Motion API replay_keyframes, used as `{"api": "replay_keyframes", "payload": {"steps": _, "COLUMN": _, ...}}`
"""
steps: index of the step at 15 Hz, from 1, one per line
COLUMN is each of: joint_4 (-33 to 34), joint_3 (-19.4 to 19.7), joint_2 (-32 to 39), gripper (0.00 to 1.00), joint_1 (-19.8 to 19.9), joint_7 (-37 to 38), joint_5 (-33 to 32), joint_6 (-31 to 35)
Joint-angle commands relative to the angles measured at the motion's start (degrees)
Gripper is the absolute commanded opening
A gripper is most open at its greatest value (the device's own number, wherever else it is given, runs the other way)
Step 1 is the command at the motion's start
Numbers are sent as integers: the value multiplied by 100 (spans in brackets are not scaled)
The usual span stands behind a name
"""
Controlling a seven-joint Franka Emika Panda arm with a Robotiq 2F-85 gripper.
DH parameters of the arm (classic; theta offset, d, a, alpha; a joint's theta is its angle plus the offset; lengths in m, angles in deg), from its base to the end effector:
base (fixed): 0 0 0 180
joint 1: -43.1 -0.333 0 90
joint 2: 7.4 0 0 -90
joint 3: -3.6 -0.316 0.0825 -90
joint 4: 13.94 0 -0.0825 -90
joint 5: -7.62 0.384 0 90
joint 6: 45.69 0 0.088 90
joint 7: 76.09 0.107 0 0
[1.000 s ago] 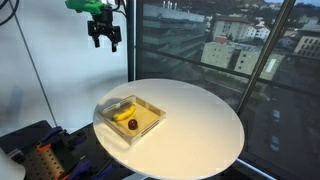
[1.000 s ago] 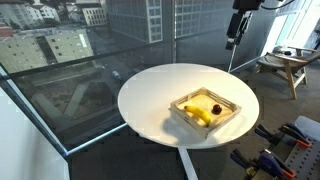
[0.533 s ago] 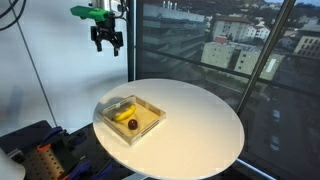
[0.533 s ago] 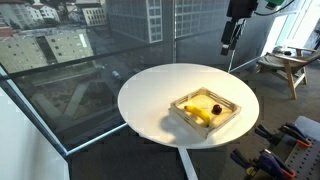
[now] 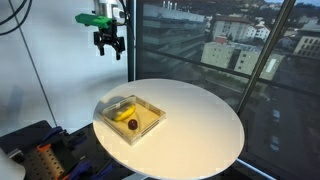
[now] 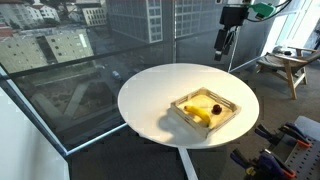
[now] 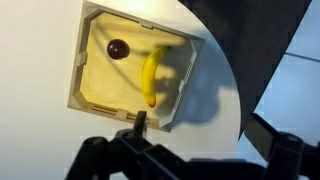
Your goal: Move the banana from the tray to the table
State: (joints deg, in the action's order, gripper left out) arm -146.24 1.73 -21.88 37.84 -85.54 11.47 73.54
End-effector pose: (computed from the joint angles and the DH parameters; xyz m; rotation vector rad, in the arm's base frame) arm 0.4656 0.0621 0.4486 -3.0656 -0.3951 -0.0397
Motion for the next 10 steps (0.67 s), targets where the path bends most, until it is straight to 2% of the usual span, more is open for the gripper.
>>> {"api": "replay_keyframes", "payload": {"steps": 1, "joint_4": -12, "joint_3": -26, "joint_2": 170, "gripper": 100, "joint_1": 40, "joint_7": 44, "joint_5": -58, "joint_6": 230}}
{"api": "replay_keyframes", "payload": {"steps": 10, "joint_4": 56, "joint_3": 7, "joint_2": 794, "gripper": 100, "joint_1": 173, "joint_7": 103, "joint_5": -156, "joint_6": 663}}
